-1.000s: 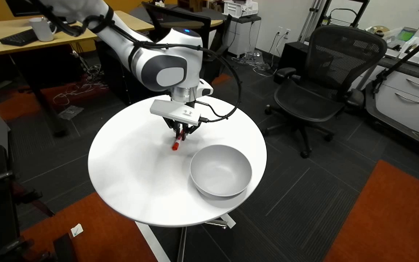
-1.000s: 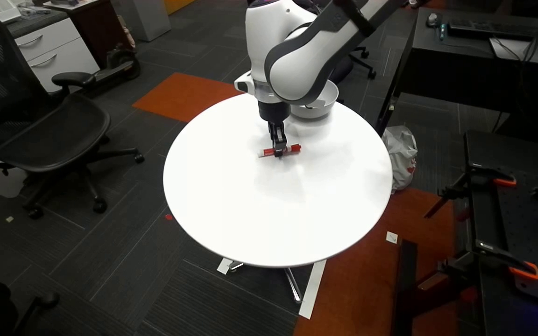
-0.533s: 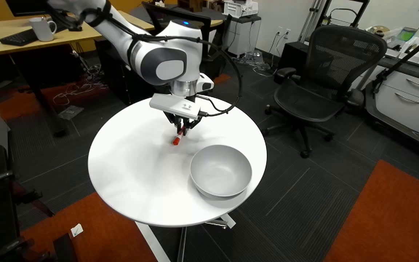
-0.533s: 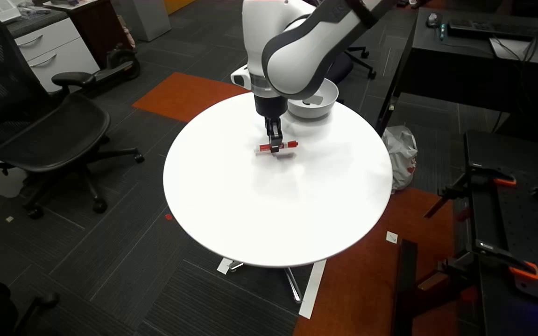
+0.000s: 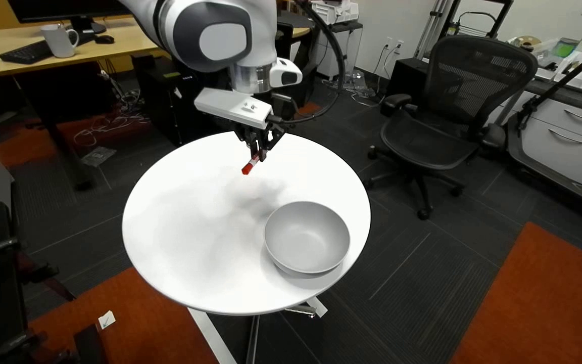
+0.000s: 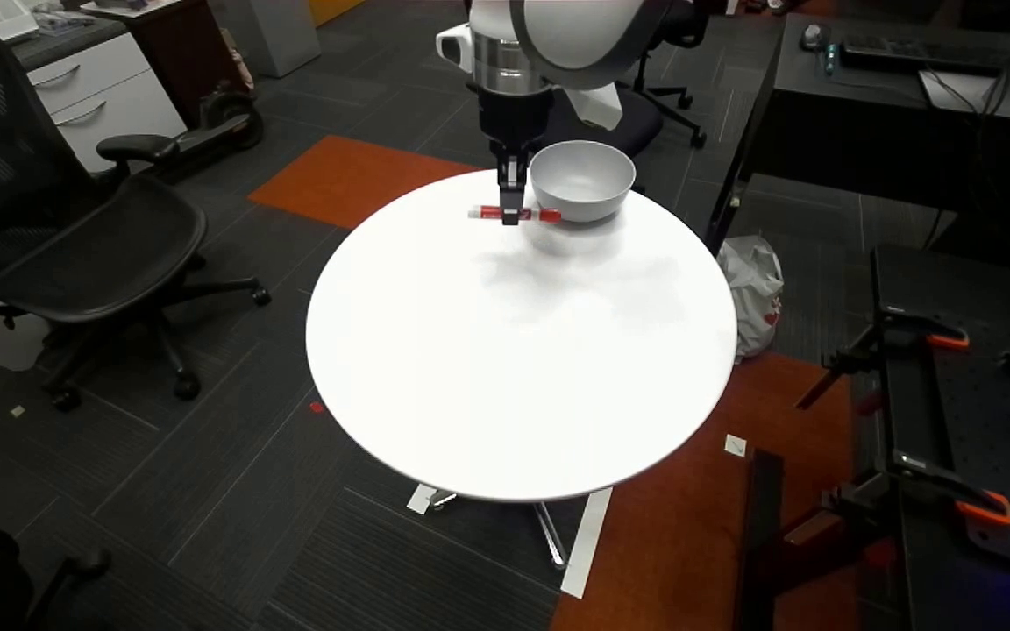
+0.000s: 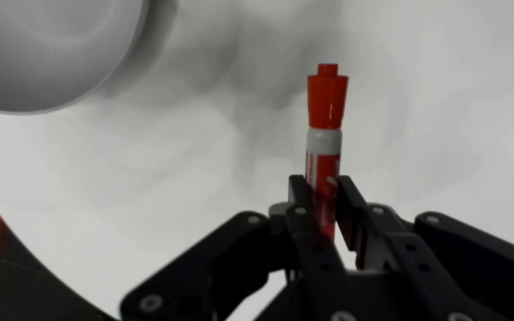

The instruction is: Put the marker in the bowl

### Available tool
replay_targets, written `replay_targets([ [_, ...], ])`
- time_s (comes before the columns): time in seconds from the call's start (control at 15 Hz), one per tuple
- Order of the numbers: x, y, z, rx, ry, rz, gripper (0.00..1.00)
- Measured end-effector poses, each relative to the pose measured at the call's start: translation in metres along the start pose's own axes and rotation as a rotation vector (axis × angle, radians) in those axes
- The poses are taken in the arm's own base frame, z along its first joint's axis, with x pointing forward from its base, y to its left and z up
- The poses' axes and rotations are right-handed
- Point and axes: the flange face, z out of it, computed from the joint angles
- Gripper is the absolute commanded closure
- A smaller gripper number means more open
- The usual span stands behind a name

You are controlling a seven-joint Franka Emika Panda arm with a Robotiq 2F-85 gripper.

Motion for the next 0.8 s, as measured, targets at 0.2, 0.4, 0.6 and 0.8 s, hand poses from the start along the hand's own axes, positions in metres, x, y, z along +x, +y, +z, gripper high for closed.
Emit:
replay_targets([
  [0.2,-0.017,0.023,-0.034,-0.039,0.035,0.11,0.95],
  [0.4,-0.04,0.05,-0.059,-0.073,0.065,0.224,0.95],
  [0.6,-0.06,0.08,-0.068,-0.09,0.093,0.342,0.95],
  [0.8,-0.078,0.108,-0.066,-0.112,0.12,0.464,0.95],
])
